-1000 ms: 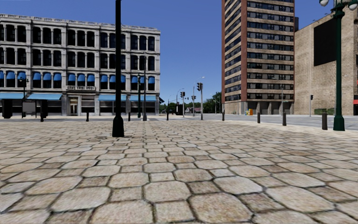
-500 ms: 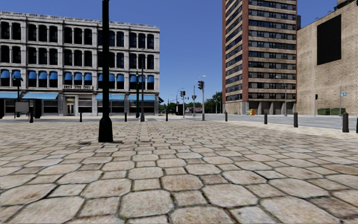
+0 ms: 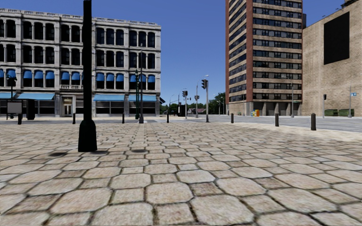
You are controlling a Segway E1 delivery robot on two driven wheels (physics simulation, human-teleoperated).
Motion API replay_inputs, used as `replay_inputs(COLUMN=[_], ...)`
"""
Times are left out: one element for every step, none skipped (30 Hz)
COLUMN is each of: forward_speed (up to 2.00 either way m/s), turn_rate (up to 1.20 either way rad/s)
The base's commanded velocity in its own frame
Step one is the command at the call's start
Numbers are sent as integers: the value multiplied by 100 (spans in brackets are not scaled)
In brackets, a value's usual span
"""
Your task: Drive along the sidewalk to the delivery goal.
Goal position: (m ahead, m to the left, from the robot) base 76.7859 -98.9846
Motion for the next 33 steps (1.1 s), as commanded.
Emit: replay_inputs(forward_speed=[198,198,198,198,198,198,198,198,198,198,198,198,198,198,198,198,198,198,198,198,198,198,198,198,198,198,198,198,198,198,198,198,198], turn_rate=[0,0,0,0,0,0,0,0,0,0,0,0,0,0,0,0,0,0,0,0,0,0,0,0,0,0,0,0,0,0,0,0,0])
